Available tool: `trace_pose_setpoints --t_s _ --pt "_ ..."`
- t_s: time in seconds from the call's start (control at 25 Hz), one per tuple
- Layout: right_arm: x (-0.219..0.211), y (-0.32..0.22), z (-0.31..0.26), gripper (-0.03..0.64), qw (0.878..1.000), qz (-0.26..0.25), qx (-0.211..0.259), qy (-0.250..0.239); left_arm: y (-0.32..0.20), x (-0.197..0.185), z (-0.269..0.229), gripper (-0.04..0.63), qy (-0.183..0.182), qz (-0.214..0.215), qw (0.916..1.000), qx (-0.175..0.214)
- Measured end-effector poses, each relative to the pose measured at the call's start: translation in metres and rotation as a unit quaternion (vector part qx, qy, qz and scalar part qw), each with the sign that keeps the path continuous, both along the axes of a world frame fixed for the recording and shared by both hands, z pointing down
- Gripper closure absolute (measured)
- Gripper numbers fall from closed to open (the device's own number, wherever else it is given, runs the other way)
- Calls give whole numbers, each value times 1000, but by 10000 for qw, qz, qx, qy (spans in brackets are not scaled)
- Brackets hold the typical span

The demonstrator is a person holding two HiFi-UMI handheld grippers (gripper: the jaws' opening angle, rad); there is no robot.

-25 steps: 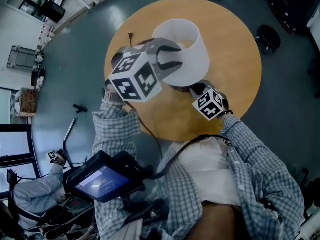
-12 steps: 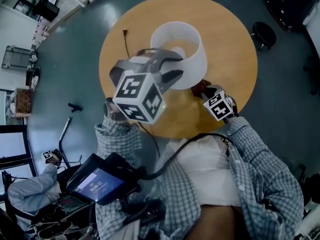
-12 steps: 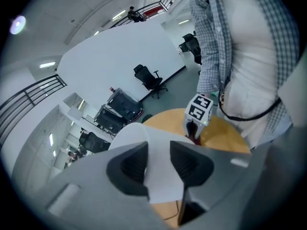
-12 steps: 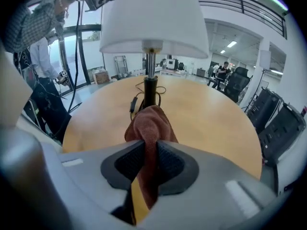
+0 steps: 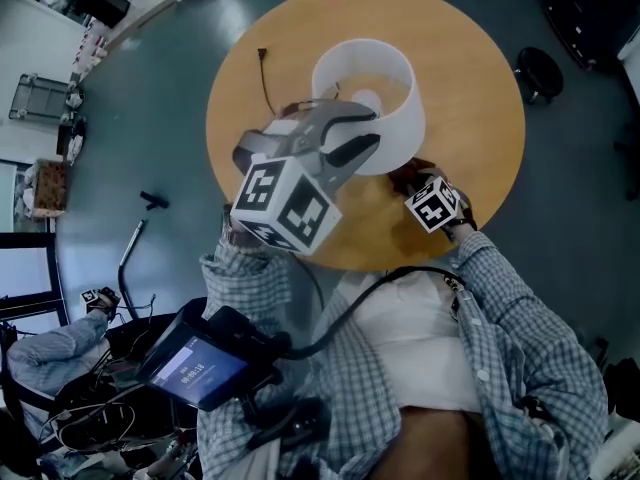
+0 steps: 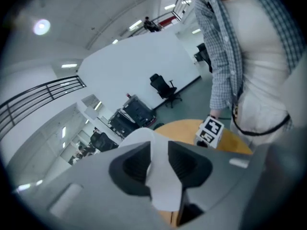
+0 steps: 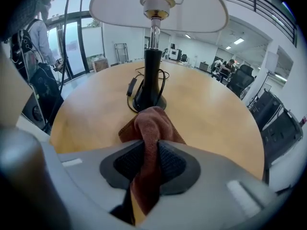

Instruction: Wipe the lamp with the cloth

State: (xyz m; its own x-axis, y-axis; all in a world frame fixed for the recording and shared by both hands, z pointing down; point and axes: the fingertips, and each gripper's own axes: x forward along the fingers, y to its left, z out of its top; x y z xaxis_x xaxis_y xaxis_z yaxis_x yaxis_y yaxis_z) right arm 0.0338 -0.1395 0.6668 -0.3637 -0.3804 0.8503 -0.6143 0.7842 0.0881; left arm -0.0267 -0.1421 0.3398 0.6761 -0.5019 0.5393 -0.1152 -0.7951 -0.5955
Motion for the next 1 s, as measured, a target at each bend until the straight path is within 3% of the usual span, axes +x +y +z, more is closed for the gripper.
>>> trace_pose_setpoints --t_s 0.12,0.28,0.36,0.52,0.6,0.68,0.88,1.0 --pt "14 8 -10 523 10000 30 12 -13 13 12 -42 500 1234 -128 9923 -45" --pt "19 15 -12 517 9999 113 46 -95 30 -13 -59 562 2140 -451 9758 -95" --pt "13 6 -5 517 9997 156 79 -146 28 -43 -38 591 2691 -921 9576 -449" --pt "12 -1 -7 519 9989 286 210 -304 38 -88 8 591 3581 -1805 9093 -1115" --pt "12 1 -14 520 9982 358 277 -394 47 -99 32 591 3806 -2142 8881 -1431" --pt "13 1 -22 522 9972 411 367 -510 55 -100 64 591 3854 -2354 8743 -1782" --pt "17 2 -22 453 9936 502 360 -947 73 -77 131 591 3990 -2378 8515 -2432" --pt "15 2 -30 411 9913 511 361 -1162 78 -62 156 591 3903 -2333 8475 -2739"
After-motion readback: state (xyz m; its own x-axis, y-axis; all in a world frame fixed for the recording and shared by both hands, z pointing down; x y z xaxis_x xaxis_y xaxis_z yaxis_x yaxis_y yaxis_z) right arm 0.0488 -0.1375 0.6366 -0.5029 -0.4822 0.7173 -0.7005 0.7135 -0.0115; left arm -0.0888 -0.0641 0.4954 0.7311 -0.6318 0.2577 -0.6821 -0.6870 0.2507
